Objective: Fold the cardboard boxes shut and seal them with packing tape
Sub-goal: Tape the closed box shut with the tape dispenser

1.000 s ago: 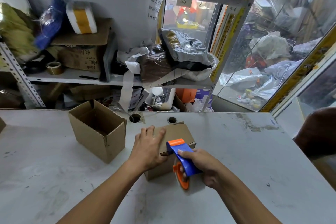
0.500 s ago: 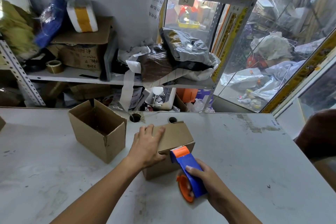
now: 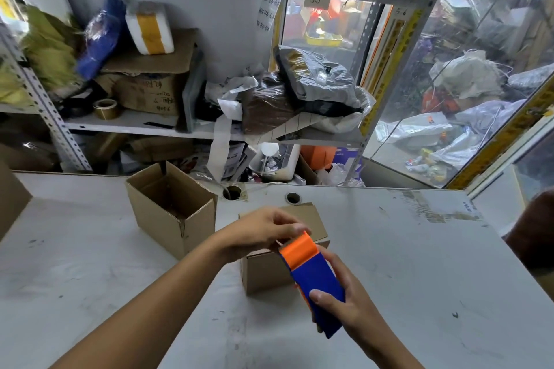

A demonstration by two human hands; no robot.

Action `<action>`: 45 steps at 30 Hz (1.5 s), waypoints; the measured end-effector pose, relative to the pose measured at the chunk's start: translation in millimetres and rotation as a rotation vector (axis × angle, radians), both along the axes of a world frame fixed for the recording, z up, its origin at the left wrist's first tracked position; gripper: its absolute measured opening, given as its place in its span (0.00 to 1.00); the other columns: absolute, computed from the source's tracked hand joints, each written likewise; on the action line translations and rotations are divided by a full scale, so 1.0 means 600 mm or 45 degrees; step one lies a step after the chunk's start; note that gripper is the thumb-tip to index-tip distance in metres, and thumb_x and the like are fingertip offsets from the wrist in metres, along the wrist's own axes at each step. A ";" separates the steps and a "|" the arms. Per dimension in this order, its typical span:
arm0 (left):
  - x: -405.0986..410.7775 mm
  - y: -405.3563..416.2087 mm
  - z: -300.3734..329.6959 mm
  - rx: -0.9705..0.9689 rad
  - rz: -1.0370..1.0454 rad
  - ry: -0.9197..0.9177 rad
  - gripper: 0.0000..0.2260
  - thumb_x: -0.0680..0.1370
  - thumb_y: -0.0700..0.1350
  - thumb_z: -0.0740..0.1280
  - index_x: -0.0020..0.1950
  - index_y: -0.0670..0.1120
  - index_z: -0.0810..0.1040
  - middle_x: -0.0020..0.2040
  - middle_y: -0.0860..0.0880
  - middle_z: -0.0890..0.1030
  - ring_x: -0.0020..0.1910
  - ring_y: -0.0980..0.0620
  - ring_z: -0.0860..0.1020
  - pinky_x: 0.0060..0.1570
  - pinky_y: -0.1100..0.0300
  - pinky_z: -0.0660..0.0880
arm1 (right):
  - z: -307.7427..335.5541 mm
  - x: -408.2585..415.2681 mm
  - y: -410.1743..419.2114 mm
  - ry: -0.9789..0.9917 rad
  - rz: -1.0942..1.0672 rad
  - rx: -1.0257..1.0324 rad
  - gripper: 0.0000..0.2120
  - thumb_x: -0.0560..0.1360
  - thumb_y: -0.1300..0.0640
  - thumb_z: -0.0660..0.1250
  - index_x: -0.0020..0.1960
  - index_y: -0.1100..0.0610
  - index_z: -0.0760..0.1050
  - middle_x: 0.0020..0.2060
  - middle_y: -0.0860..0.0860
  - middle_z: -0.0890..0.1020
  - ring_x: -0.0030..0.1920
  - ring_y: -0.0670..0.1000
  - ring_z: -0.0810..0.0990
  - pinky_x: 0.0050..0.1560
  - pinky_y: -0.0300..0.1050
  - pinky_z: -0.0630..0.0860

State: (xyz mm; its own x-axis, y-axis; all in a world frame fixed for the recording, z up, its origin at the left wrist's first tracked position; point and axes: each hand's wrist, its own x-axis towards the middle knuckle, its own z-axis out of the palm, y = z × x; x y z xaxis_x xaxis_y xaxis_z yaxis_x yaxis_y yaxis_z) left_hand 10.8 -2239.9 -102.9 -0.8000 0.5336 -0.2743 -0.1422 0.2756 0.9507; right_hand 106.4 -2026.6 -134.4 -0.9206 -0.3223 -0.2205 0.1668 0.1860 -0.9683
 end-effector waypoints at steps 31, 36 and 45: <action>-0.010 -0.006 -0.029 -0.182 -0.098 -0.433 0.08 0.81 0.36 0.65 0.55 0.40 0.83 0.47 0.43 0.83 0.43 0.51 0.81 0.44 0.60 0.81 | -0.001 0.004 0.028 0.237 0.205 0.302 0.32 0.75 0.54 0.72 0.73 0.36 0.62 0.43 0.41 0.83 0.38 0.43 0.83 0.40 0.36 0.79; -0.015 0.006 -0.035 -0.399 0.036 -0.082 0.04 0.79 0.39 0.69 0.47 0.43 0.84 0.43 0.47 0.84 0.41 0.54 0.82 0.42 0.63 0.80 | -0.019 0.004 0.020 0.160 0.154 0.246 0.31 0.75 0.55 0.70 0.71 0.33 0.63 0.39 0.50 0.83 0.34 0.51 0.83 0.35 0.46 0.82; -0.067 0.030 -0.035 -0.825 0.165 0.440 0.06 0.76 0.45 0.74 0.39 0.52 0.83 0.33 0.56 0.80 0.34 0.61 0.78 0.40 0.62 0.75 | -0.075 0.022 0.019 -0.083 -0.158 -0.033 0.27 0.75 0.53 0.69 0.70 0.38 0.66 0.47 0.59 0.83 0.35 0.58 0.82 0.39 0.57 0.83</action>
State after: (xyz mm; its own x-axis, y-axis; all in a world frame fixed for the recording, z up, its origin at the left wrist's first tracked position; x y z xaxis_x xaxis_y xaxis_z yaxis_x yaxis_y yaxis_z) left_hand -29.4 -2221.9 -123.8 -0.9433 0.2461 -0.2229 0.0662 0.7973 0.5999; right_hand 119.5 -2015.1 -179.6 -0.9378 -0.2133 -0.2740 0.2495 0.1348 -0.9589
